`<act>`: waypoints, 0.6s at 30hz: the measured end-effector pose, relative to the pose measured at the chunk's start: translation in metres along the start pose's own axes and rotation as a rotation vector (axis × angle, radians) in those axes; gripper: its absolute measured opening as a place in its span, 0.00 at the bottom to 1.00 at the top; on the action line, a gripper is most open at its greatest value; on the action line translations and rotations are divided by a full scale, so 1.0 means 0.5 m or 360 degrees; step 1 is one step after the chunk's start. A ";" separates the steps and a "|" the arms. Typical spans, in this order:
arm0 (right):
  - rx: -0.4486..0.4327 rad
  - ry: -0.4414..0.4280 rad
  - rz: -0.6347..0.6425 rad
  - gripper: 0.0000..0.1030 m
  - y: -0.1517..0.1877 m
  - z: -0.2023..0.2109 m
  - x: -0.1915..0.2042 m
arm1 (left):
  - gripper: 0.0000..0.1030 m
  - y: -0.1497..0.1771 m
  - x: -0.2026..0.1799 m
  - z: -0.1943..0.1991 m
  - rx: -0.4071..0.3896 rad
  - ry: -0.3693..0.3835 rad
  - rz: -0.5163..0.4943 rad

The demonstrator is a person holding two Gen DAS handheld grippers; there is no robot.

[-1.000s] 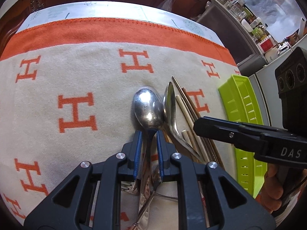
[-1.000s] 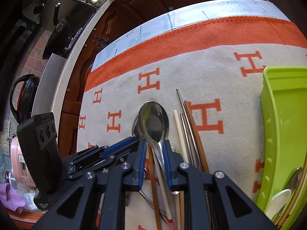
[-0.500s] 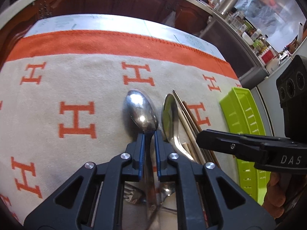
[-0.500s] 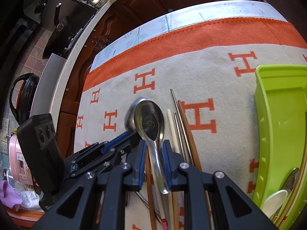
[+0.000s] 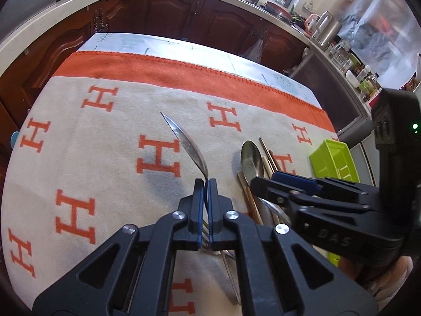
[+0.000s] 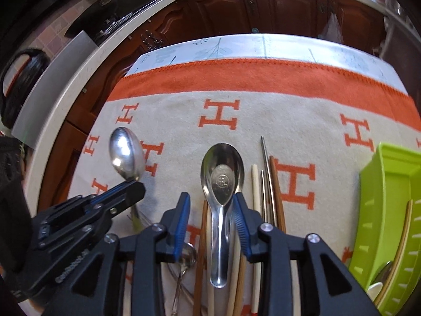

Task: Organize utensils
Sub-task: 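Carry both held spoons over the green tray and open both tools to drop them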

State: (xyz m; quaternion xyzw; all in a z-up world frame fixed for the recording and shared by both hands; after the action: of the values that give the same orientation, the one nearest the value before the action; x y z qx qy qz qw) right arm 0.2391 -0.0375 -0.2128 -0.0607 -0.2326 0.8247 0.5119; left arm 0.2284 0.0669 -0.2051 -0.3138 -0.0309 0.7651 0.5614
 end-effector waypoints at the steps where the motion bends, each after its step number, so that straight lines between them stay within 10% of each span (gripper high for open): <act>1: 0.0000 0.0036 0.0031 0.37 -0.002 -0.004 0.003 | 0.01 0.001 0.002 0.005 -0.0001 0.0006 0.0004; 14: 0.0039 0.0463 0.0246 0.36 -0.021 -0.056 0.014 | 0.01 0.017 0.036 0.068 -0.0018 0.0039 0.0027; 18: 0.0042 0.0409 0.0190 0.19 -0.030 -0.055 0.011 | 0.01 0.021 0.039 0.075 -0.0009 0.0054 0.0039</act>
State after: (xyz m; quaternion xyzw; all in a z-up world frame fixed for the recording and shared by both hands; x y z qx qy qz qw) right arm 0.2582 -0.0184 -0.2295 -0.1727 -0.1504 0.8422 0.4882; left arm 0.1972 0.0915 -0.1879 -0.3285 -0.0198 0.7665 0.5515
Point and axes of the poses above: each gripper's, at about its wrist camera, not at the fingertips, and z roughly against the way its jaws point, x to its left, y to its underside, the point moved 9 cm from there along -z, roughly the way its jaws point, and after that the axes turned 15 degrees about z, right-handed, at the moved point
